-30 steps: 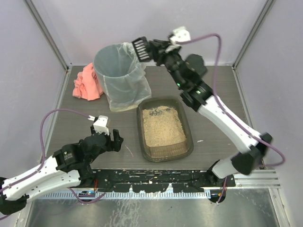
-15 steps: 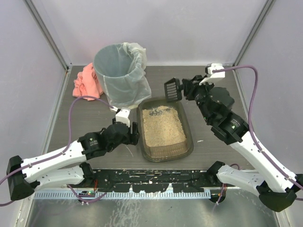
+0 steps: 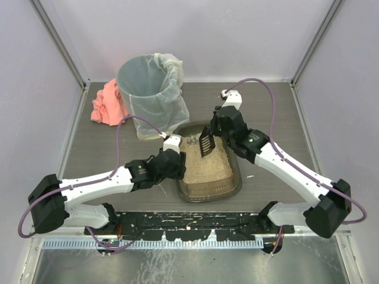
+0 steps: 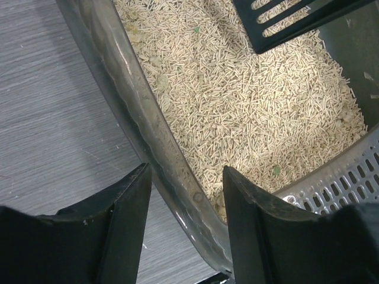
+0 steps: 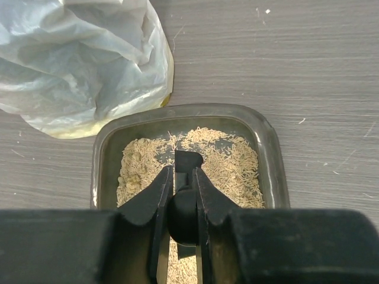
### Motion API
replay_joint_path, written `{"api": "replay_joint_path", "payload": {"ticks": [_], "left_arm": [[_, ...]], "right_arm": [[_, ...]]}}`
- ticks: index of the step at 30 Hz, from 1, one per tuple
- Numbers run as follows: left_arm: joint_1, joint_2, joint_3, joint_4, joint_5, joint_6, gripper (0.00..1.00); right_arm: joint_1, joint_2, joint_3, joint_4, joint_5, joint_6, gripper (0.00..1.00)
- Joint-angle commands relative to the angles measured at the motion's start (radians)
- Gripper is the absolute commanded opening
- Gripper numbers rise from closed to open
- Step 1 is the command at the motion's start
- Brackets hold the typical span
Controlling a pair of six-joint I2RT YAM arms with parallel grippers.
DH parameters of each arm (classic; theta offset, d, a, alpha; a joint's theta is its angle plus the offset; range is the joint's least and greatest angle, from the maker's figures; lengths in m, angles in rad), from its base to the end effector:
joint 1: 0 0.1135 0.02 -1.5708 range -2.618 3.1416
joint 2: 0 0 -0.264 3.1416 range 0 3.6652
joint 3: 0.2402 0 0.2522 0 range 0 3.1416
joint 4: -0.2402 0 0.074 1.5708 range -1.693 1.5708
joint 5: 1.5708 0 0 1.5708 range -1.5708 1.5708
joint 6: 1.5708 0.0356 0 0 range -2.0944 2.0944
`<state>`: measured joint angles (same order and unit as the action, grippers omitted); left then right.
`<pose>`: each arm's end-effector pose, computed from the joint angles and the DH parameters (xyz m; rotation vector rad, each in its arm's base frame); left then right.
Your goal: Clean the litter box
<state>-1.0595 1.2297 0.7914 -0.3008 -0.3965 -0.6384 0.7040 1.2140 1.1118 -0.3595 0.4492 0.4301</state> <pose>0.1382 -0.2182 0.2407 0.2778 2.2640 -0.4515 0.2178 0.1646 0.3483 0.0072 1.9942 0.2764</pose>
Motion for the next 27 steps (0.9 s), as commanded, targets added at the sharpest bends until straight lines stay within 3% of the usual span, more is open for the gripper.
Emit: {"api": "replay_joint_path", "payload": {"ticks": [1, 13, 22, 27], "left_arm": [[0.003, 0.029, 0.059, 0.077, -0.021, -0.007, 0.51], [0.002, 0.134, 0.060, 0.071, -0.017, -0.004, 0.38], [0.003, 0.168, 0.074, 0.063, -0.015, 0.020, 0.23], [0.002, 0.179, 0.078, 0.060, -0.018, 0.024, 0.15]], "right_arm": [[-0.037, 0.063, -0.010, 0.158, -0.058, 0.034, 0.00], [-0.067, 0.255, -0.085, 0.309, -0.146, 0.071, 0.01], [-0.066, 0.286, -0.230, 0.379, -0.220, 0.190, 0.01], [-0.066, 0.301, -0.300, 0.450, -0.337, 0.274, 0.01]]}}
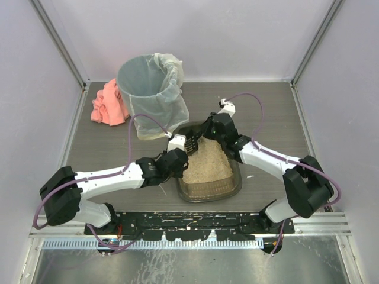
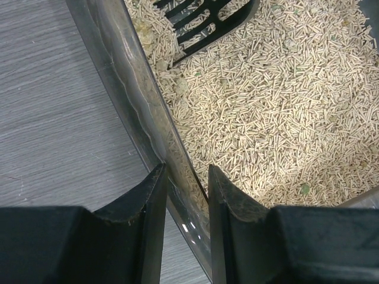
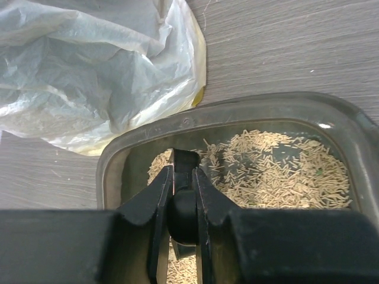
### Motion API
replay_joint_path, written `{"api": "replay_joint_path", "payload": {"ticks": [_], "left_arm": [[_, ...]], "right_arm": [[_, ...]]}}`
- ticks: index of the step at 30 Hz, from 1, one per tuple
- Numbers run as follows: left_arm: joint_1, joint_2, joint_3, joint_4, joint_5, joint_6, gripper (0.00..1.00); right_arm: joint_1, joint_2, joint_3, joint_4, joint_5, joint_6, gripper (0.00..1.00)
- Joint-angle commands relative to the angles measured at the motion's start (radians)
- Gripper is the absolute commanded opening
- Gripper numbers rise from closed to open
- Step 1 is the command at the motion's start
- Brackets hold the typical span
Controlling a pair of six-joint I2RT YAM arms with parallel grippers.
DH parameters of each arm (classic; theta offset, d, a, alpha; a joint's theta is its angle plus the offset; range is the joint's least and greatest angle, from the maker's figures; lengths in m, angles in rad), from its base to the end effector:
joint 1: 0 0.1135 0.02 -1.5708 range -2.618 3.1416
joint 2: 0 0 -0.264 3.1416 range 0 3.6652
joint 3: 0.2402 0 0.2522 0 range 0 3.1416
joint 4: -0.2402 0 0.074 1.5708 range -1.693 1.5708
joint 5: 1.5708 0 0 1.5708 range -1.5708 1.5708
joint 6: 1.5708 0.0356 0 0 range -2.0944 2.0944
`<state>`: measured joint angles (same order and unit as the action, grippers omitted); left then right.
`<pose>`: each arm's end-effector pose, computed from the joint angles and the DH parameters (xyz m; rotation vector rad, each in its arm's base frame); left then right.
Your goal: Clean the litter box
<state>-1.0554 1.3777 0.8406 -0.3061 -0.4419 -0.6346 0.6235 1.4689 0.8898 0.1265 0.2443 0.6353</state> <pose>0.1518 -0.2371 0.2195 0.2911 2.3147 -0.3154 0.2718 0.1849 0.2448 0.1693 2.0461 0.5508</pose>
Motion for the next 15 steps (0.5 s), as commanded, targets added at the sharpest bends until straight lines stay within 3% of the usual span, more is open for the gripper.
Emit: {"api": "replay_joint_path", "payload": {"ticks": [1, 9, 15], "left_arm": [[-0.002, 0.033, 0.029, 0.065, 0.027, 0.022, 0.13], [-0.002, 0.027, 0.028, 0.039, 0.009, 0.024, 0.02], [-0.002, -0.035, 0.006, 0.009, -0.016, 0.019, 0.06]], "right_arm": [[0.014, 0.048, -0.091, -0.024, -0.148, 0.085, 0.01], [0.014, 0.000, -0.224, 0.134, -0.220, 0.257, 0.01], [0.009, -0.065, -0.363, 0.315, -0.181, 0.426, 0.01]]}}
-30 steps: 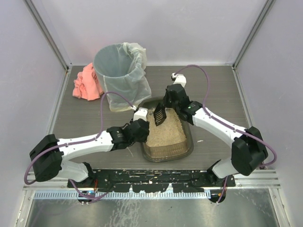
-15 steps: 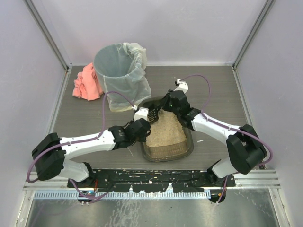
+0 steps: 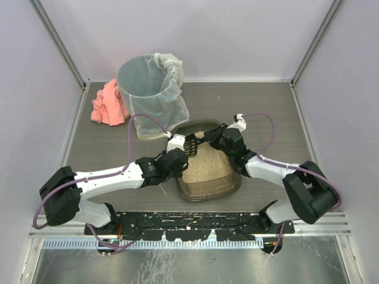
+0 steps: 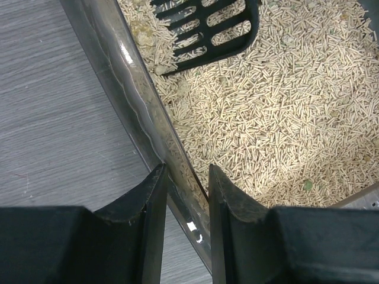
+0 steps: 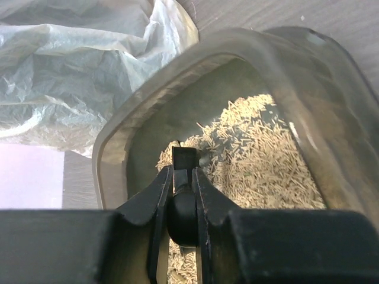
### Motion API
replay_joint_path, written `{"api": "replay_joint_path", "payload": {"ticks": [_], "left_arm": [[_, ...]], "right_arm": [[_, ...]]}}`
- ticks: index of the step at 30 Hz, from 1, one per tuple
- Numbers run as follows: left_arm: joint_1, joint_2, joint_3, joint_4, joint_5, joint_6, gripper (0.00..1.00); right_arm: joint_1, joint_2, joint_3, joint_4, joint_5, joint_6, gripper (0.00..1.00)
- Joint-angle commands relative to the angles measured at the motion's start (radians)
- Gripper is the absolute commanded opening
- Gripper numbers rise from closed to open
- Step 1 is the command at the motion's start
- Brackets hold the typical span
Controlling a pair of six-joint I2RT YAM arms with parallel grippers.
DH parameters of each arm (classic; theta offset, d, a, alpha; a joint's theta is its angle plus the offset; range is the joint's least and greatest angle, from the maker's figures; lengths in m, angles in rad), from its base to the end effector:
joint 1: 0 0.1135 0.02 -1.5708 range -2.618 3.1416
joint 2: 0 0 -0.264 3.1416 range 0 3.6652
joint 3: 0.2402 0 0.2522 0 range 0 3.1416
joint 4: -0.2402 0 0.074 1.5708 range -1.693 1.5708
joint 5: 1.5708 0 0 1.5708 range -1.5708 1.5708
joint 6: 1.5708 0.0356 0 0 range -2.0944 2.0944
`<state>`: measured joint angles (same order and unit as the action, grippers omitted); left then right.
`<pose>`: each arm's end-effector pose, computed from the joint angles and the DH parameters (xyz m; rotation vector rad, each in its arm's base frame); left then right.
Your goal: Clean the litter box
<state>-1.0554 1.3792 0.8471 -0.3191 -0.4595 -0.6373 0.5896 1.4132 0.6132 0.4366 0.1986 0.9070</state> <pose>0.1523 -0.2368 0.2204 0.2818 2.3116 -0.2939 0.2483 0.1577 0.2016 0.4535 1.9608 0.7955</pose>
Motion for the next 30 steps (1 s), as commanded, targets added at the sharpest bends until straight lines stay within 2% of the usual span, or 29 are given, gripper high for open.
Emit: {"api": "replay_joint_path", "payload": {"ticks": [1, 7, 18, 30], "left_arm": [[-0.002, -0.048, -0.002, 0.015, -0.003, 0.022, 0.07], [-0.001, -0.093, 0.000, -0.014, -0.022, 0.028, 0.18], [0.009, -0.180, 0.020, -0.042, -0.036, 0.046, 0.53], [0.016, -0.230, -0.004, -0.065, -0.045, 0.044, 0.55]], "right_arm": [[0.042, -0.019, -0.099, 0.024, -0.125, 0.175, 0.01], [0.042, -0.042, -0.158, 0.128, -0.092, 0.275, 0.01], [0.042, -0.064, -0.212, 0.194, -0.019, 0.346, 0.01], [0.042, -0.118, -0.246, 0.221, 0.044, 0.379, 0.01]]}}
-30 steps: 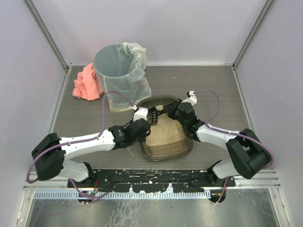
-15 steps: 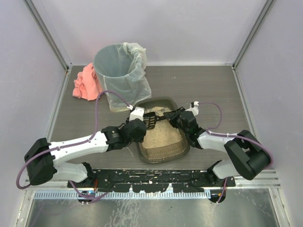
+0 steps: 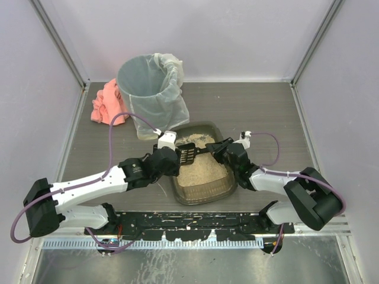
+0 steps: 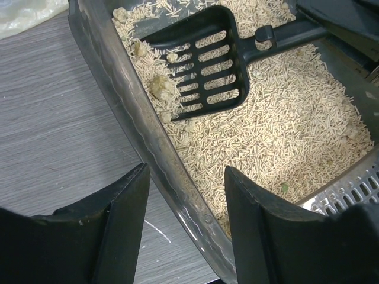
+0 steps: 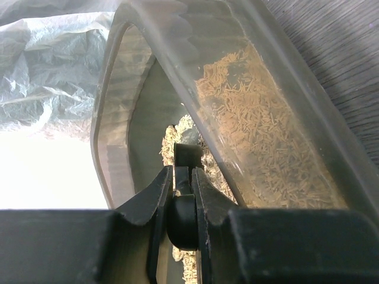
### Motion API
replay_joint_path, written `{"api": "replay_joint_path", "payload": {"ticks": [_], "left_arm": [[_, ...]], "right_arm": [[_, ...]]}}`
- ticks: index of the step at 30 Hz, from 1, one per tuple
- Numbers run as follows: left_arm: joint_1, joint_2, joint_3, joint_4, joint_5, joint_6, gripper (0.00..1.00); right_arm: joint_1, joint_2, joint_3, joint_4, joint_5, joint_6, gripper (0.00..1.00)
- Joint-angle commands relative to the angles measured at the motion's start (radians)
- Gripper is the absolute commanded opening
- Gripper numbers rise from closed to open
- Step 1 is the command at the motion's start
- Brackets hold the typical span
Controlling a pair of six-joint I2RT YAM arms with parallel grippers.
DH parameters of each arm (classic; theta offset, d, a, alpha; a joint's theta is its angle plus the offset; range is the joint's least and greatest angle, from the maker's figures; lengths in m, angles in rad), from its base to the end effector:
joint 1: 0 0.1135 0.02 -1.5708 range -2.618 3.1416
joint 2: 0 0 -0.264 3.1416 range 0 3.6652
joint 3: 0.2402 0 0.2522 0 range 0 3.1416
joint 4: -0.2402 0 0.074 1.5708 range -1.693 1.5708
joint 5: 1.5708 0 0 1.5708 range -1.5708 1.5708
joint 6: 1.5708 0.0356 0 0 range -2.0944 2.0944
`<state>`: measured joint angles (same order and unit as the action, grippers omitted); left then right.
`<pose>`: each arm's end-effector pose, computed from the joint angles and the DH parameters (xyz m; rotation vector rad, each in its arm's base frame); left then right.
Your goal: Clean the litter box
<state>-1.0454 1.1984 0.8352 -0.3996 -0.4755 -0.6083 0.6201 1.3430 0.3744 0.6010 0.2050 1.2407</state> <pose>0.1398 -0.2086 0.2555 0.2594 2.2389 -0.3373 0.2078 0.1395 0.1637 0.7716 1.9272 1.0126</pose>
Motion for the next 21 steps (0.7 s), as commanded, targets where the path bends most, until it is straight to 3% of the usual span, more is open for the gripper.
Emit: {"api": "replay_joint_path", "payload": {"ticks": [1, 13, 21], "left_arm": [[0.008, -0.053, 0.007, 0.013, -0.031, 0.016, 0.54], [0.014, -0.088, 0.003, -0.009, -0.039, 0.021, 0.54], [0.019, -0.191, 0.053, -0.099, -0.088, 0.067, 0.55]], "right_arm": [[0.012, -0.054, -0.011, 0.058, 0.049, 0.047, 0.00], [0.011, -0.126, -0.020, 0.050, 0.095, 0.029, 0.01], [0.008, -0.255, -0.028, -0.053, 0.139, -0.005, 0.01]]}}
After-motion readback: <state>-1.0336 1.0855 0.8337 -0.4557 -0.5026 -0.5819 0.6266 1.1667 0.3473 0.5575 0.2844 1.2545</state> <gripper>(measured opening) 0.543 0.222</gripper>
